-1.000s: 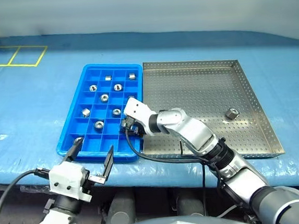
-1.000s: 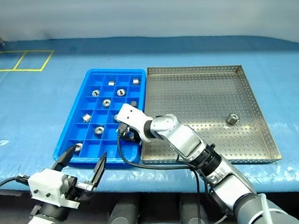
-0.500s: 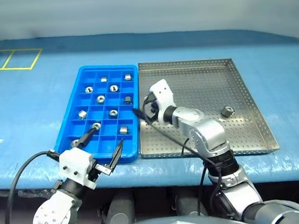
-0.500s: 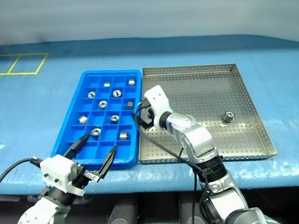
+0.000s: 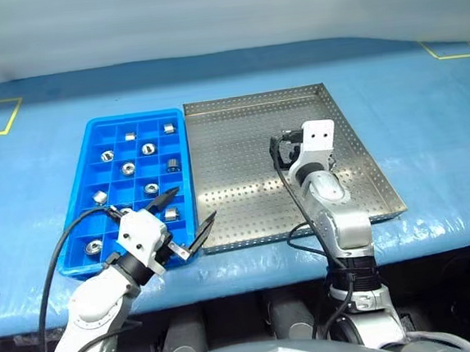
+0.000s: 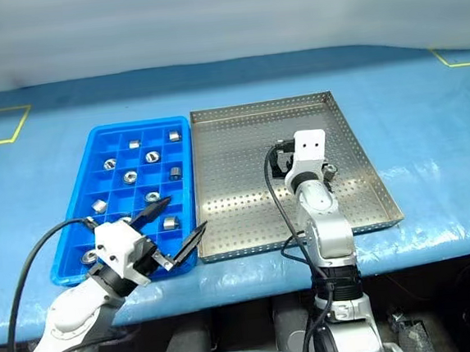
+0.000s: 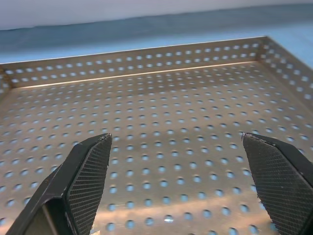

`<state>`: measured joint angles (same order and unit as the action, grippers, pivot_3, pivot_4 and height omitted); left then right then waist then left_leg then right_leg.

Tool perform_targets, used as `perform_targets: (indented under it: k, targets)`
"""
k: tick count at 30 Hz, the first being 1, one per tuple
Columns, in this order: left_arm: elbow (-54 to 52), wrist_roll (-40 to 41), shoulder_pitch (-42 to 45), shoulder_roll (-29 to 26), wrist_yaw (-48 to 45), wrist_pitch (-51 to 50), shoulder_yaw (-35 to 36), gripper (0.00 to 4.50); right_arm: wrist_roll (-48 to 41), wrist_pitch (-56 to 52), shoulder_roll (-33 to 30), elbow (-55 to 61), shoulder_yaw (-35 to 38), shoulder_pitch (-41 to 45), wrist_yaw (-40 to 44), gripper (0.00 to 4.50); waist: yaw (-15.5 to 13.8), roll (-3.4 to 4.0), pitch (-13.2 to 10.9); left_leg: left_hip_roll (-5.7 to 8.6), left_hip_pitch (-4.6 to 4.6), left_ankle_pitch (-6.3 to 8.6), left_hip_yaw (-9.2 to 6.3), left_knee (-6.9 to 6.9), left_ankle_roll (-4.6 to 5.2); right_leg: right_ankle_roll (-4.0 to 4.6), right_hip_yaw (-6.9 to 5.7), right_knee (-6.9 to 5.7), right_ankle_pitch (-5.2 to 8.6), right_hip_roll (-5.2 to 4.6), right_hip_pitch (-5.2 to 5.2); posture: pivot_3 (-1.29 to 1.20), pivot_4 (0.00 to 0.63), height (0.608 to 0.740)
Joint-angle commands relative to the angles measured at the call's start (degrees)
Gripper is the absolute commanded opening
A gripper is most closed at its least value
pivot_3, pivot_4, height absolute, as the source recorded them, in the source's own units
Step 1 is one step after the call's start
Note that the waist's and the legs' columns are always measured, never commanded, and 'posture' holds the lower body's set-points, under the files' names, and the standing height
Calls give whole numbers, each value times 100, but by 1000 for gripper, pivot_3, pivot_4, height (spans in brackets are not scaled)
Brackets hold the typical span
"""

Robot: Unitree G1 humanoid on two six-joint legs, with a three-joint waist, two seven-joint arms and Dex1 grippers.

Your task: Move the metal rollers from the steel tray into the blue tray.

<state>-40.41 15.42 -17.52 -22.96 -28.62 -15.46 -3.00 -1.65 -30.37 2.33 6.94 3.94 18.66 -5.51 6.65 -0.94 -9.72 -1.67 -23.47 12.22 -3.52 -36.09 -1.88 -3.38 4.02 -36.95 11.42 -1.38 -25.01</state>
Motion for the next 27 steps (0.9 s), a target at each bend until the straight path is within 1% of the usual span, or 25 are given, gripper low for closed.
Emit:
perform_targets:
  k: [1, 4, 7, 17, 23, 26, 27]
  targets:
    - [-43, 94, 81, -28, -77, 3, -96, 4500, 86, 269, 60, -20, 224, -54, -366, 4488, 49, 1, 1, 0, 0, 0, 0, 0, 0, 0, 1, 0, 0, 0, 1, -129, 150, 740]
    - [-35, 136, 71, -51, -98, 0, -76, 4500, -78, 294, 243, -109, 496, -47, -624, 4488, 102, 2, 1, 0, 3, 0, -1, 0, 0, -1, 2, 0, -1, 0, 5, -134, 150, 740]
    - [-23, 169, 72, -72, -126, -1, -57, 4500, -111, 346, 300, -200, 609, -42, -724, 4488, 136, 6, 2, 0, 3, 0, -2, 0, 0, -1, 2, 0, -1, 2, 5, -138, 150, 740]
    - [114, 209, 189, -62, -214, 36, -79, 4500, -326, 370, 361, -746, 879, 20, -878, 4488, 254, 9, 3, 1, 41, 0, -3, -1, 1, 0, 3, 3, 0, 1, 44, -158, 150, 740]
    - [171, 208, 241, -77, -267, 64, -70, 4500, -423, 546, 321, -1118, 959, 155, -854, 4488, 384, 11, 3, 1, 41, 0, -3, 0, 1, 0, 5, 3, 0, 2, 44, -168, 150, 740]
    - [181, 217, 264, -60, -286, 76, -52, 4500, -454, 619, 285, -1257, 970, 231, -835, 3962, 407, 12, 3, 1, 41, 0, -3, 1, 1, 0, 5, 2, 0, 2, 44, -165, 150, 740]
    - [183, 214, 267, -53, -286, 74, -49, 4500, -464, 647, 270, -1310, 972, 257, -833, 3608, 415, 12, 3, 1, 41, 0, -3, 1, 1, 0, 5, 3, 0, 2, 44, -165, 150, 740]
